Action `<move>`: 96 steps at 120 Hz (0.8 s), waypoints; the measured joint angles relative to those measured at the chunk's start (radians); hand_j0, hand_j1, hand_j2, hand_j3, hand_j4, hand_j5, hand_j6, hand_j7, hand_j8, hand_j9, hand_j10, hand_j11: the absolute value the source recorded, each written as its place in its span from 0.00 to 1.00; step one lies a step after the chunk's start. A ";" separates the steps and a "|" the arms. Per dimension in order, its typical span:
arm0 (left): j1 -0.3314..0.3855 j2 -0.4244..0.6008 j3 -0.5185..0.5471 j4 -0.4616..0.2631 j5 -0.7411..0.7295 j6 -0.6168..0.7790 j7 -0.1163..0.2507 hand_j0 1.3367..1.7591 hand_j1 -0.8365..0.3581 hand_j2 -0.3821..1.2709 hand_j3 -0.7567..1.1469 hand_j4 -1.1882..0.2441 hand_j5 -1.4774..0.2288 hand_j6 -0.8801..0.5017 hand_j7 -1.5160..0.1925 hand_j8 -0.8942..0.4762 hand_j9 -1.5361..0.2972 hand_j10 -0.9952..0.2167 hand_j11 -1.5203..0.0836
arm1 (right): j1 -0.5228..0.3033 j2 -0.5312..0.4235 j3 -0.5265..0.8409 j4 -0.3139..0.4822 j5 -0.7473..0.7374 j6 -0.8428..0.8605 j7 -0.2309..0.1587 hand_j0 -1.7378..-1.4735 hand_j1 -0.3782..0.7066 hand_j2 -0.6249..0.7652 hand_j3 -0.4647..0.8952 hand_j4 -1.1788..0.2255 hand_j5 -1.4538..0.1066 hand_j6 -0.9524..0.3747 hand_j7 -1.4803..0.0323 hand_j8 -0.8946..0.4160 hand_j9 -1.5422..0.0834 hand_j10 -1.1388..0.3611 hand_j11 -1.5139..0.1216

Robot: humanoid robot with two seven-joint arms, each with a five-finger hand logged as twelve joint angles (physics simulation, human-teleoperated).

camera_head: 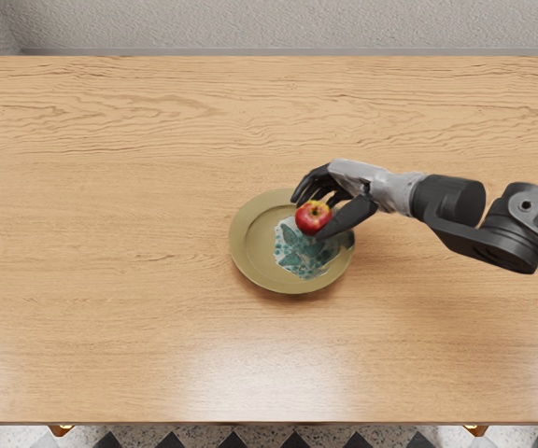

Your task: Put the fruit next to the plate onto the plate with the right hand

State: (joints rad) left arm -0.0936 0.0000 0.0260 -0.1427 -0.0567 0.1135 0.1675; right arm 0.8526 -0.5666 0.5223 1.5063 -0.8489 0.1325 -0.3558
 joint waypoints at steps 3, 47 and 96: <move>0.000 0.000 0.000 0.000 0.000 0.000 0.000 0.76 0.99 0.23 0.40 0.82 0.86 0.63 0.88 0.65 0.83 0.82 0.94 | -0.001 0.007 0.000 0.000 0.000 -0.004 0.000 0.30 0.59 0.53 0.34 0.44 0.45 0.36 0.49 0.39 0.50 0.39 0.47; 0.000 0.000 0.000 0.000 0.000 0.000 0.000 0.76 0.99 0.23 0.40 0.82 0.86 0.63 0.88 0.65 0.83 0.82 0.94 | -0.029 0.052 -0.013 -0.005 -0.002 -0.046 0.000 0.30 0.58 0.50 0.34 0.46 0.47 0.35 0.51 0.38 0.52 0.40 0.49; 0.000 0.000 0.000 0.000 0.000 0.000 0.000 0.76 0.99 0.23 0.40 0.82 0.86 0.63 0.88 0.65 0.83 0.82 0.94 | -0.037 0.050 -0.004 -0.001 0.000 -0.048 -0.020 0.30 0.41 0.42 0.34 0.59 0.63 0.45 0.67 0.43 0.66 0.52 0.64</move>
State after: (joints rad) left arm -0.0936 0.0000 0.0261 -0.1427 -0.0567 0.1135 0.1678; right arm 0.8157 -0.5163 0.5188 1.5057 -0.8491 0.0841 -0.3759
